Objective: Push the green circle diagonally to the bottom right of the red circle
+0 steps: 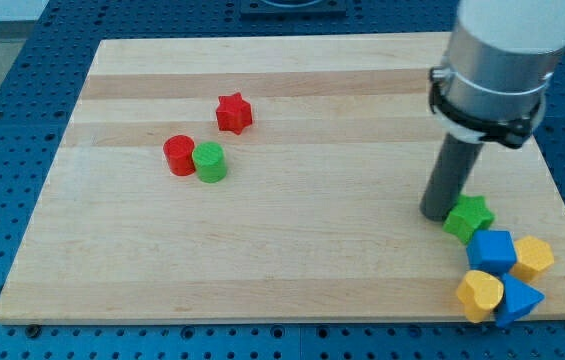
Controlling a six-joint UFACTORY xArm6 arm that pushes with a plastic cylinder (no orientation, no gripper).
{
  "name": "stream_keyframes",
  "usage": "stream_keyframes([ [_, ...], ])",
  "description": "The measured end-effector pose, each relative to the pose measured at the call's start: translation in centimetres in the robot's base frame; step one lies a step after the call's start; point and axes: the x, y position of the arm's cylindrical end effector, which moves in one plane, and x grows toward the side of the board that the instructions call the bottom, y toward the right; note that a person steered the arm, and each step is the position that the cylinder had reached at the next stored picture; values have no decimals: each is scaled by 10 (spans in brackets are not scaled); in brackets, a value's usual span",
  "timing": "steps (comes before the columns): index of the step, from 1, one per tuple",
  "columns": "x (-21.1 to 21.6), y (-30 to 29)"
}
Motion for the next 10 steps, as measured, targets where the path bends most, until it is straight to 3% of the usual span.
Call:
stream_keyframes([
  [2,0,35],
  [3,-17,8],
  [4,-66,-34],
  [6,-100,-212],
  [7,-97,-276],
  [9,-17,-260],
  [10,-7,-249],
])
